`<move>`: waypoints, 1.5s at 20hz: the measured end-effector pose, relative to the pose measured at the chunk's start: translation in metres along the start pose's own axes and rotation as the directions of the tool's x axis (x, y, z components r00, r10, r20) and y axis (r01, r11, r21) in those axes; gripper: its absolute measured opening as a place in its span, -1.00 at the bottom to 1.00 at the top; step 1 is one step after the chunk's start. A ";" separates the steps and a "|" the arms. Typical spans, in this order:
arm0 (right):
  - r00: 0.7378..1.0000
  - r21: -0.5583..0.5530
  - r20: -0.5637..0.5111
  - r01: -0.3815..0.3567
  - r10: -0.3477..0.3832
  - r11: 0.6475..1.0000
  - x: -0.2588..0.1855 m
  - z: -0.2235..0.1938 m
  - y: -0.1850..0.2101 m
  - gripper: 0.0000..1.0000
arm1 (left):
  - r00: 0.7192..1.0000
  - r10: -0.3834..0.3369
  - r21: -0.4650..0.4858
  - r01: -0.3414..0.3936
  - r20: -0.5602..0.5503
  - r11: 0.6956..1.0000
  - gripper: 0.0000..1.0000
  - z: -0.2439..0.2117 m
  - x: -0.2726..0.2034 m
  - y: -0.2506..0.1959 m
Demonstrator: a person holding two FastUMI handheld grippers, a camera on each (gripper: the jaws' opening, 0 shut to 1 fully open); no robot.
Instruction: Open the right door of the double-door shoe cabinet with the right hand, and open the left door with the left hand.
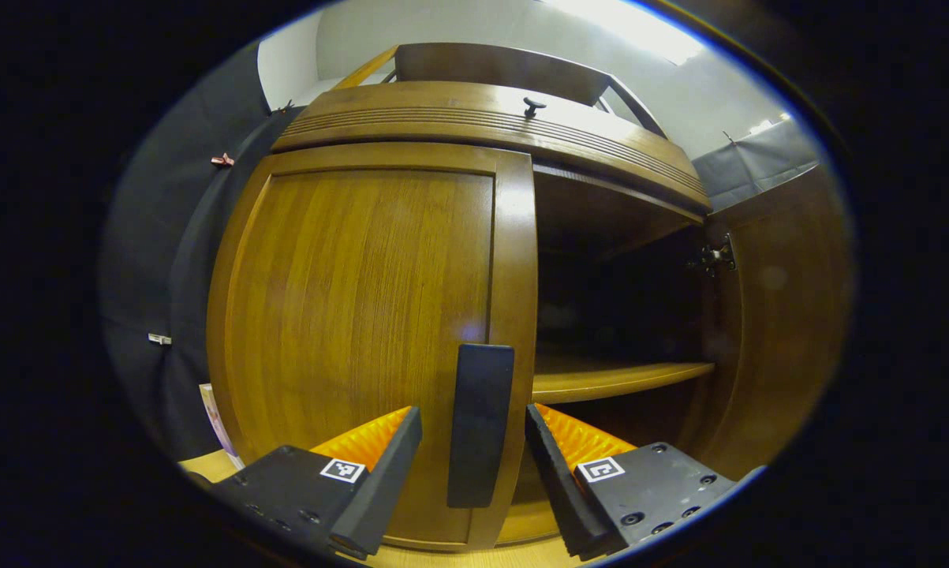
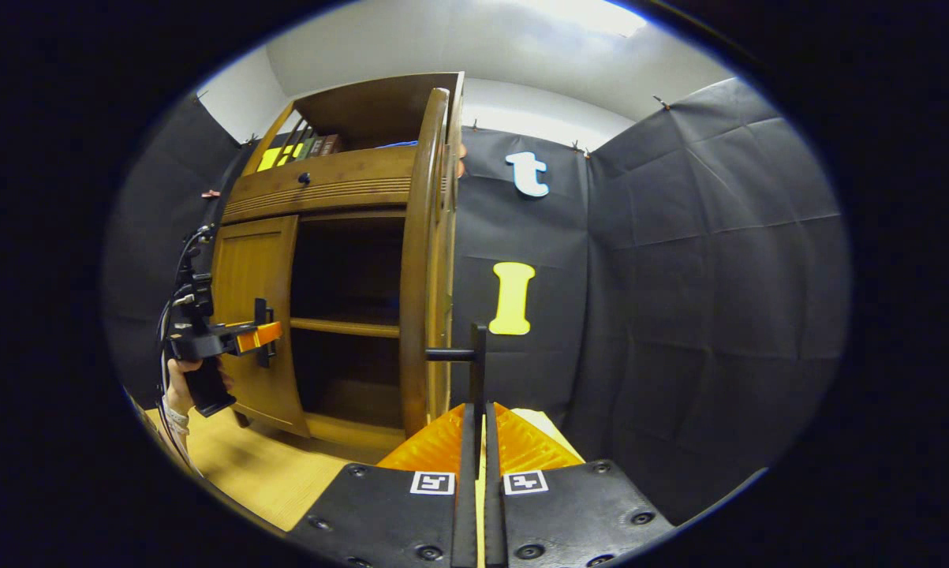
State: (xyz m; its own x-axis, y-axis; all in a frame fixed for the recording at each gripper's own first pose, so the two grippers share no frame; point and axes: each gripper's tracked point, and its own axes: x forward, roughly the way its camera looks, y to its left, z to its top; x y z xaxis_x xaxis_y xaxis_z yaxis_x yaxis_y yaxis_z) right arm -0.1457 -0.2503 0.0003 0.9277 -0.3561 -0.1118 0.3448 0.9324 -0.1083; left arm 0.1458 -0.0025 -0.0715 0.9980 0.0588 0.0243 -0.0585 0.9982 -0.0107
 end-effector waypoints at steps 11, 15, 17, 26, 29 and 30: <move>0.999 -0.007 0.041 0.022 -0.022 1.000 -0.019 0.007 -0.014 -0.12 | 1.000 0.001 -0.019 0.000 0.006 1.000 0.04 0.001 0.010 -0.004; 1.000 0.068 0.023 0.006 -0.007 0.998 -0.032 0.007 -0.012 0.40 | 1.000 0.017 0.016 -0.016 -0.011 1.000 -0.31 0.000 0.005 -0.004; 1.000 0.076 0.030 -0.002 -0.001 0.997 -0.035 0.010 -0.010 0.44 | 1.000 0.003 0.003 -0.003 -0.021 1.000 -0.36 0.001 0.000 -0.004; 0.998 0.047 0.048 -0.036 0.033 0.998 -0.056 0.019 0.016 0.76 | 0.994 -0.096 -0.032 0.094 -0.052 0.995 -0.39 0.010 -0.059 0.004; 0.997 0.039 0.057 -0.058 0.055 0.998 -0.065 0.024 0.030 0.76 | 0.993 -0.109 -0.026 0.108 -0.054 0.994 -0.41 0.014 -0.080 0.009; 0.996 0.034 0.059 -0.064 0.062 0.997 -0.068 0.025 0.034 0.84 | 0.992 -0.113 -0.028 0.112 -0.053 0.993 -0.39 0.014 -0.087 0.011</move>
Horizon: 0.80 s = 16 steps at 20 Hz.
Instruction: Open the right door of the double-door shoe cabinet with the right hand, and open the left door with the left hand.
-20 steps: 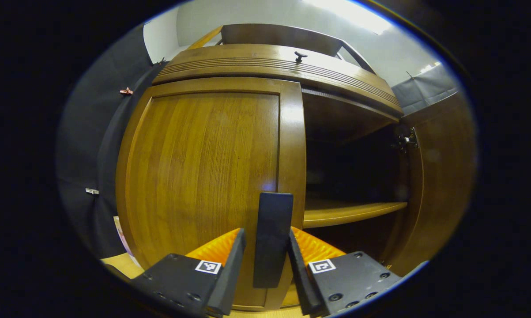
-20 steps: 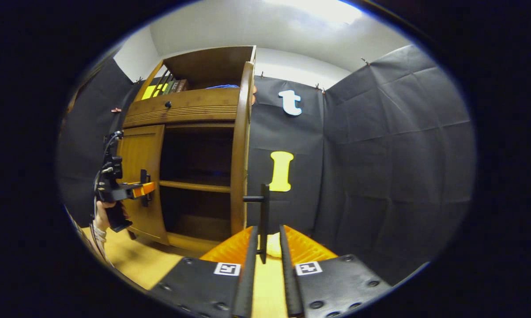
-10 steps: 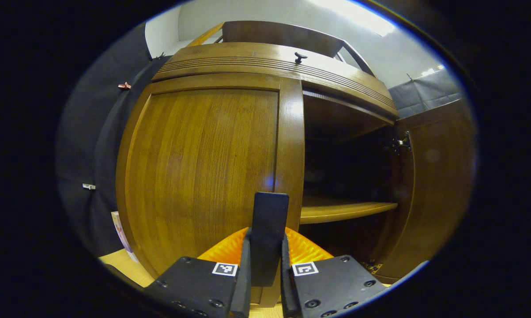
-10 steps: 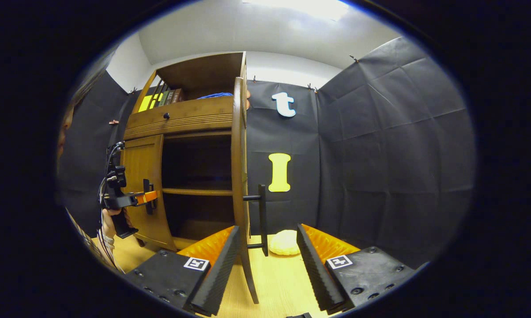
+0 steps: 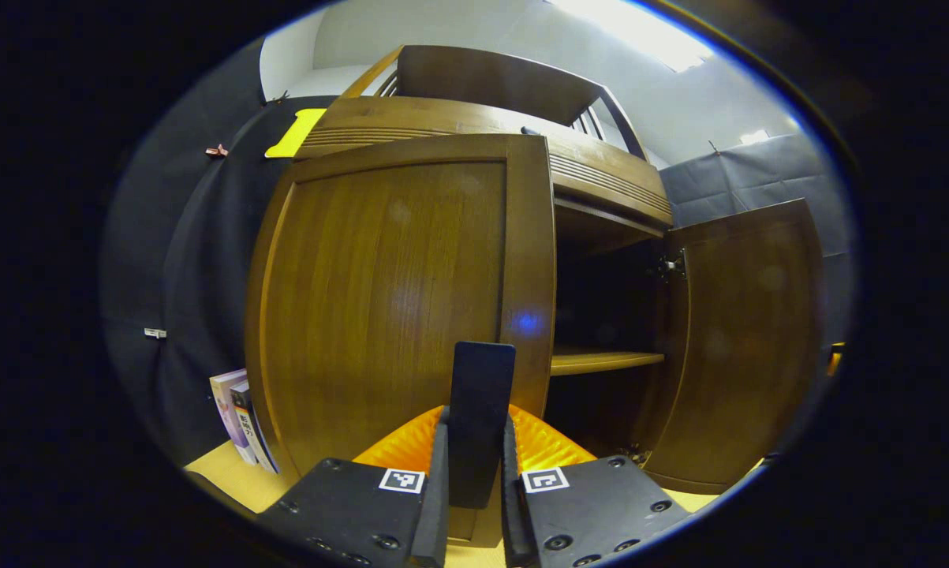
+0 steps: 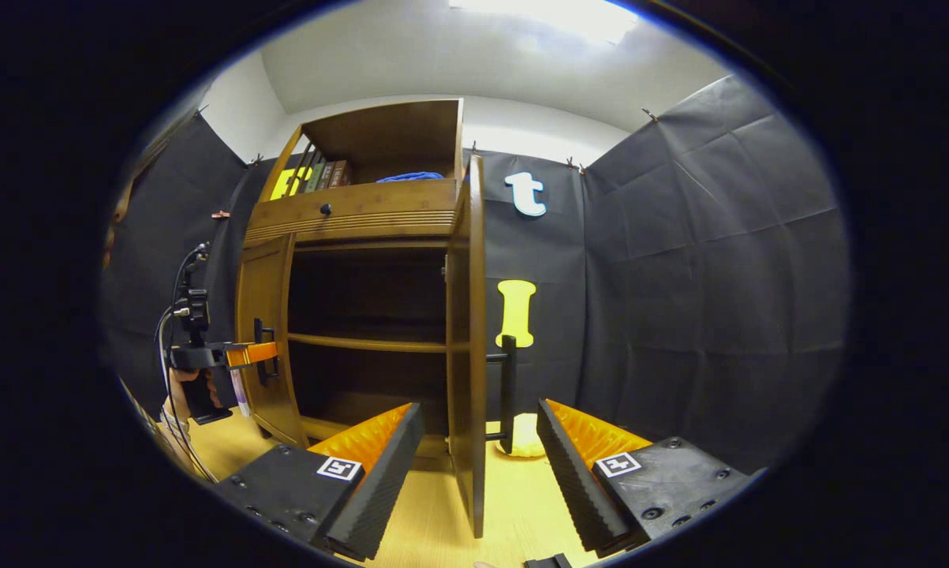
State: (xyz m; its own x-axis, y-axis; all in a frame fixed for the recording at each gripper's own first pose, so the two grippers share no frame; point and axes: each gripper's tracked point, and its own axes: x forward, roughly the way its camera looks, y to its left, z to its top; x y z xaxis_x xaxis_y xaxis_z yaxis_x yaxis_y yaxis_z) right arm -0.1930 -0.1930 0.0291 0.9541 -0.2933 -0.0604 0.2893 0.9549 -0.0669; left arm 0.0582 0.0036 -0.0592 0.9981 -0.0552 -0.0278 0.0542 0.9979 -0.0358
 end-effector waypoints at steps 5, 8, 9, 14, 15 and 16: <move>0.999 -0.025 -0.004 -0.042 0.042 0.999 -0.005 0.001 0.029 0.85 | 1.000 -0.025 -0.018 0.025 -0.006 1.000 -0.39 0.005 -0.032 0.007; 0.997 -0.046 -0.006 -0.081 0.080 0.996 -0.008 0.000 0.053 0.86 | 0.999 -0.034 -0.008 0.034 -0.009 0.999 -0.39 0.006 -0.050 0.016; 0.996 -0.057 -0.002 -0.093 0.093 0.994 -0.008 0.001 0.062 0.86 | 0.999 -0.038 -0.010 0.038 -0.006 0.999 -0.39 0.007 -0.056 0.018; 0.987 -0.062 0.024 -0.154 0.156 0.986 -0.005 0.000 0.094 0.92 | 0.999 -0.049 -0.032 0.049 -0.015 0.998 -0.41 0.010 -0.085 0.035; 0.986 -0.051 0.022 -0.166 0.167 0.985 -0.006 -0.001 0.100 0.92 | 0.999 -0.048 -0.026 0.047 -0.016 0.999 -0.39 0.011 -0.090 0.039; 0.984 -0.042 0.018 -0.176 0.177 0.984 -0.005 -0.002 0.106 0.92 | 0.999 -0.045 -0.018 0.044 -0.017 0.999 -0.41 0.012 -0.094 0.043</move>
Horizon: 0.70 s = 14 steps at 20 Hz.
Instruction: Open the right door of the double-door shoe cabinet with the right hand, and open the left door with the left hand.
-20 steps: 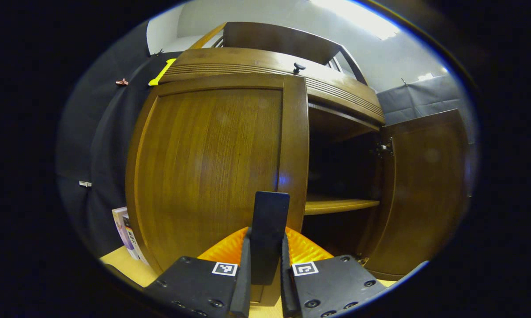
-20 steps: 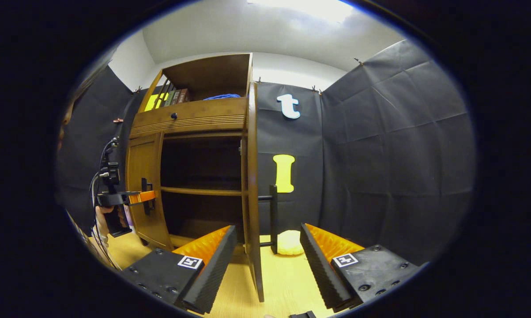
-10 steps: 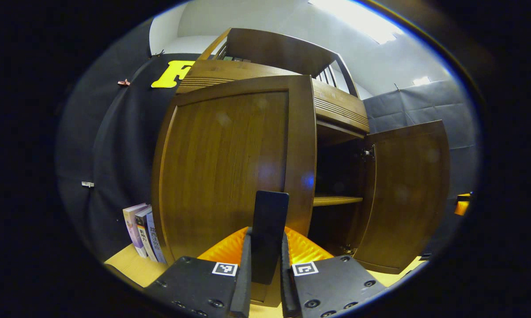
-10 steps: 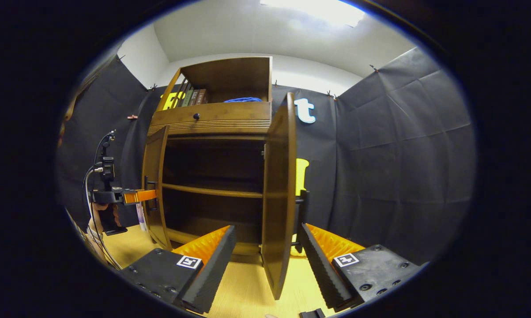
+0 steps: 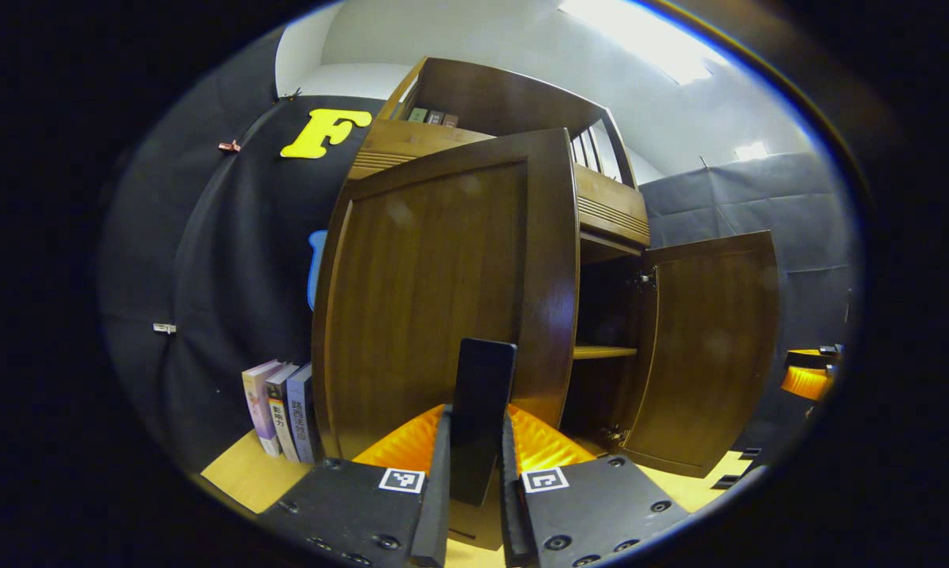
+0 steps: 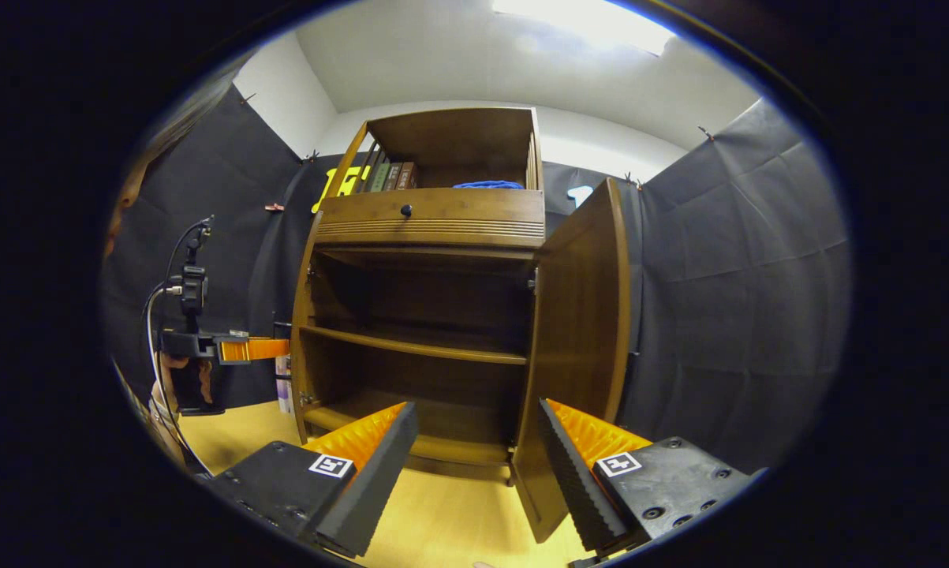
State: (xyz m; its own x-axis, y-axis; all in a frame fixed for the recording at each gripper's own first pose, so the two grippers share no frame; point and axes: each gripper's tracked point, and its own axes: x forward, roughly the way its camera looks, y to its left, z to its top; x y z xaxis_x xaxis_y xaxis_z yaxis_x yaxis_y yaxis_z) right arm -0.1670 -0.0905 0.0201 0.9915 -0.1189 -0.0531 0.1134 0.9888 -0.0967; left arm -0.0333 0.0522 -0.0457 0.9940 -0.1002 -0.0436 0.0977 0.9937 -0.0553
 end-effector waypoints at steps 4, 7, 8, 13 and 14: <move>0.999 0.008 -0.019 -0.026 0.027 1.000 0.010 -0.005 0.014 0.92 | 1.000 0.023 0.020 -0.023 0.002 1.000 -0.36 0.000 -0.021 0.015; 0.998 0.002 -0.034 -0.044 0.044 0.999 0.021 -0.011 0.021 0.92 | 0.999 0.048 0.027 -0.048 0.007 0.998 -0.39 0.002 -0.035 0.027; 0.998 0.001 -0.040 -0.050 0.050 0.999 0.025 -0.015 0.022 0.93 | 0.998 0.058 0.030 -0.059 0.008 0.998 -0.41 0.002 -0.039 0.031; 0.992 0.025 -0.054 -0.111 0.112 0.994 0.037 -0.020 0.045 0.93 | 0.991 0.132 0.088 -0.132 0.003 0.987 -0.46 0.003 -0.056 0.053; 0.991 0.026 -0.056 -0.119 0.121 0.993 0.039 -0.021 0.048 0.92 | 0.989 0.148 0.099 -0.147 0.002 0.984 -0.50 0.003 -0.059 0.057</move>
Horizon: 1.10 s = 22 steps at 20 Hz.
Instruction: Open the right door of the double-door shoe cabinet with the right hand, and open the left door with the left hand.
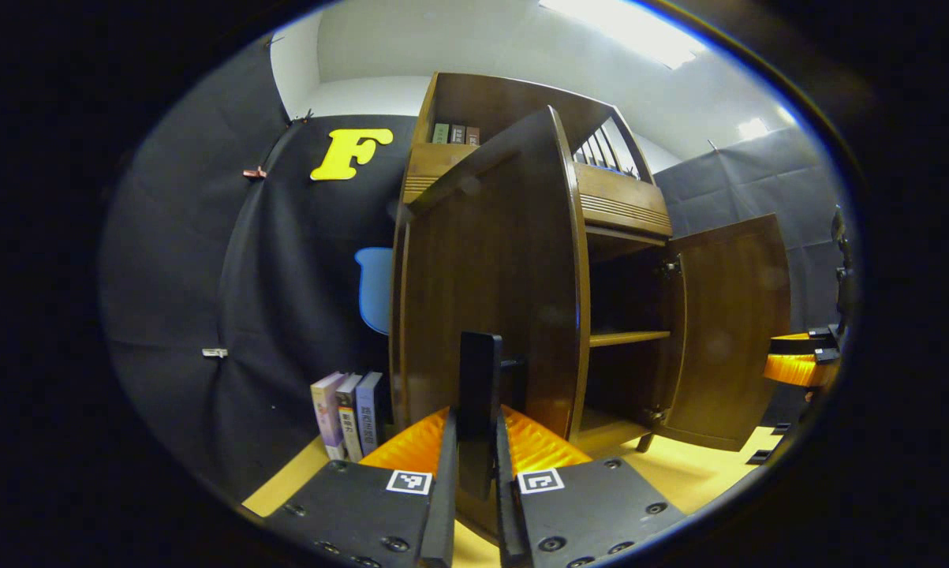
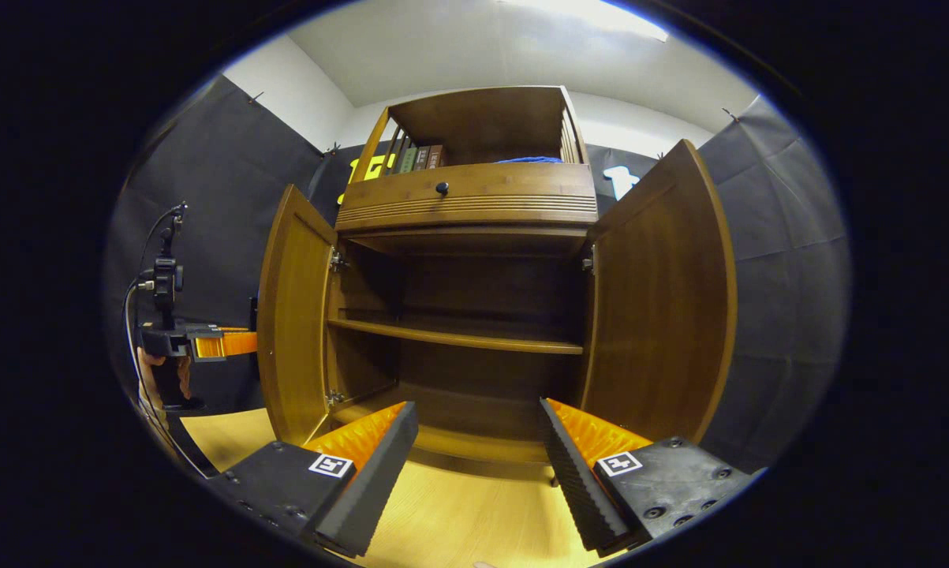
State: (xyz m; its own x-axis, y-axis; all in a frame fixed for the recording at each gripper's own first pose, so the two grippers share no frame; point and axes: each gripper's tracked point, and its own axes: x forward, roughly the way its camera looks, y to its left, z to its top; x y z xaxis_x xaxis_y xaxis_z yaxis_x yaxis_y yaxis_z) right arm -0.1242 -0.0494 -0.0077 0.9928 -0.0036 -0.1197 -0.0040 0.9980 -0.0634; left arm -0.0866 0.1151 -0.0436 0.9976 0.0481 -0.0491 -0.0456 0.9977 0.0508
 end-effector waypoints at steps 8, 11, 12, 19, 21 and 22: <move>0.997 0.031 -0.007 -0.071 0.071 0.997 0.022 -0.005 0.029 0.93 | 0.989 0.147 0.019 -0.147 0.004 0.989 -0.50 0.000 -0.025 0.055; 0.997 0.055 -0.004 -0.083 0.083 0.995 0.026 -0.006 0.035 0.93 | 0.980 0.199 0.012 -0.199 0.017 0.980 -0.65 0.007 -0.043 0.075; 0.996 0.057 -0.002 -0.084 0.084 0.995 0.027 -0.006 0.038 0.93 | 0.980 0.196 0.001 -0.196 0.018 0.981 -0.64 0.010 -0.050 0.075; 0.999 -0.008 -0.006 0.036 -0.036 0.999 0.054 -0.012 0.024 0.94 | 0.997 0.071 -0.088 -0.071 -0.007 0.994 -0.64 0.015 -0.074 0.014; 0.998 -0.042 -0.004 0.066 -0.066 0.997 0.059 -0.015 0.024 0.94 | 1.000 -0.001 -0.093 0.000 -0.014 0.996 -0.63 0.013 -0.064 -0.017; 0.997 -0.059 -0.003 0.076 -0.077 0.995 0.061 -0.016 0.024 0.94 | 1.000 -0.016 -0.086 0.014 -0.022 0.996 -0.56 0.010 -0.056 -0.024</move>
State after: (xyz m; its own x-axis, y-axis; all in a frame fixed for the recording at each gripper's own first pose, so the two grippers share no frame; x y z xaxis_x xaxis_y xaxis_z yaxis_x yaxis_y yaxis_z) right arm -0.0655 -0.0265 -0.0320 0.9898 -0.0802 -0.1174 0.0647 0.9894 -0.1303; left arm -0.1412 0.0880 -0.0325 0.9968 0.0337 -0.0720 -0.0363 0.9987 -0.0361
